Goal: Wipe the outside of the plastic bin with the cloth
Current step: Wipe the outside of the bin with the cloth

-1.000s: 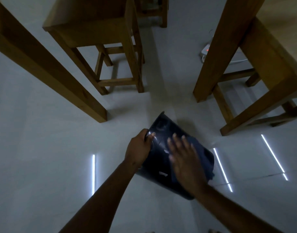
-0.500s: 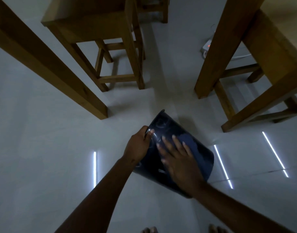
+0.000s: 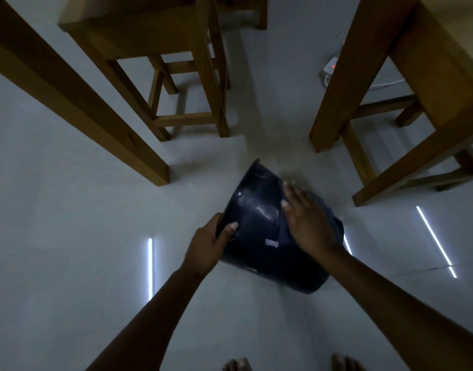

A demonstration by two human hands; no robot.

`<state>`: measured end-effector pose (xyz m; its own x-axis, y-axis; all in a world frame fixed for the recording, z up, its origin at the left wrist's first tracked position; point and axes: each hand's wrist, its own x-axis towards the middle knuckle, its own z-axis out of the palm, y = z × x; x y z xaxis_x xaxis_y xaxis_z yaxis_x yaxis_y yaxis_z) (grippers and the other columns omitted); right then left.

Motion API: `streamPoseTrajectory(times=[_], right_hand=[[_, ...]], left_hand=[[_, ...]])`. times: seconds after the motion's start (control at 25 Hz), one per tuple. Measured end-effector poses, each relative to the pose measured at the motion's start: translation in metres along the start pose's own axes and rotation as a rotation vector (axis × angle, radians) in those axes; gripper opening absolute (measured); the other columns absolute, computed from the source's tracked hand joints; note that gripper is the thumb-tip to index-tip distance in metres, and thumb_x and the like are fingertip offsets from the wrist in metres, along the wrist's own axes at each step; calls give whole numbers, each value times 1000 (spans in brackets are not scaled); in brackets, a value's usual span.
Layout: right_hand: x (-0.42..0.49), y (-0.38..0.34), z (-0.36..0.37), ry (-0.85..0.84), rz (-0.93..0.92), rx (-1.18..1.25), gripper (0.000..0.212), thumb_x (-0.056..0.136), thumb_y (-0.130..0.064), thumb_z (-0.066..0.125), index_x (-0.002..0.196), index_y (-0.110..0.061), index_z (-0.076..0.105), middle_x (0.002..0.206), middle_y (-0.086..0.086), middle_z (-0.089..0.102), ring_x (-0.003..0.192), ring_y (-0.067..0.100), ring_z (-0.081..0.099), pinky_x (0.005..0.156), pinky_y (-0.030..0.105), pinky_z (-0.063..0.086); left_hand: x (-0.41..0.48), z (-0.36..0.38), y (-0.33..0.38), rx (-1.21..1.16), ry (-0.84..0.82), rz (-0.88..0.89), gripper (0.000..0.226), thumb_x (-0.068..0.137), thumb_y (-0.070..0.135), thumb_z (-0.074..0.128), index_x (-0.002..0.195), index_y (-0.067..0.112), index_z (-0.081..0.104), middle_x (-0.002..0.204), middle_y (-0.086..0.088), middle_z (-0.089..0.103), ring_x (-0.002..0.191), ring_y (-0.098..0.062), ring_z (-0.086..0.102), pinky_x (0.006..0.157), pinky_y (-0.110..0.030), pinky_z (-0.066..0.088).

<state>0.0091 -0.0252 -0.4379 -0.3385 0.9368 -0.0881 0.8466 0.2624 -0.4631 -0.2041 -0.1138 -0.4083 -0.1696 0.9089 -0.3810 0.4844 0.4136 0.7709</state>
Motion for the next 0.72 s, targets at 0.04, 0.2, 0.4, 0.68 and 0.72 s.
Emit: streamPoseTrajectory(times=[0.04,0.2,0.4,0.68,0.72], right_hand=[[-2,8,-4,23,66,34,52,100,-39,27,147,-16,33,144,11,49,130,28,48,106,35,34],[-78,-16,26,-15,-167,-18,54,98,-38,25,150,-24,21,157,4,30,142,28,30,110,45,34],[-23,-4,13,-74,118,248,53,100,-43,27,150,-24,22,151,5,40,134,23,41,104,26,28],[-35,-15,26,-97,-143,148,54,99,-47,22,148,-26,27,155,0,33,143,21,29,112,33,25],[-16,-5,14,-83,-36,172,52,99,-47,25,147,-28,30,152,0,38,140,21,35,107,29,27]], left_hand=[[6,3,5,50,71,12,21,97,41,50,110,25,56,100,6,69,95,-16,69,76,-16,52],[33,2,22,182,110,88,28,95,48,50,114,27,55,100,2,73,89,-17,68,81,-33,57],[30,5,17,201,128,108,30,96,49,48,117,29,56,101,3,73,91,-17,69,83,-35,58],[24,4,17,190,112,126,31,97,48,47,118,28,57,99,4,74,90,-16,70,83,-35,58],[23,4,17,192,118,118,32,97,48,47,119,27,57,100,3,74,91,-16,69,83,-35,58]])
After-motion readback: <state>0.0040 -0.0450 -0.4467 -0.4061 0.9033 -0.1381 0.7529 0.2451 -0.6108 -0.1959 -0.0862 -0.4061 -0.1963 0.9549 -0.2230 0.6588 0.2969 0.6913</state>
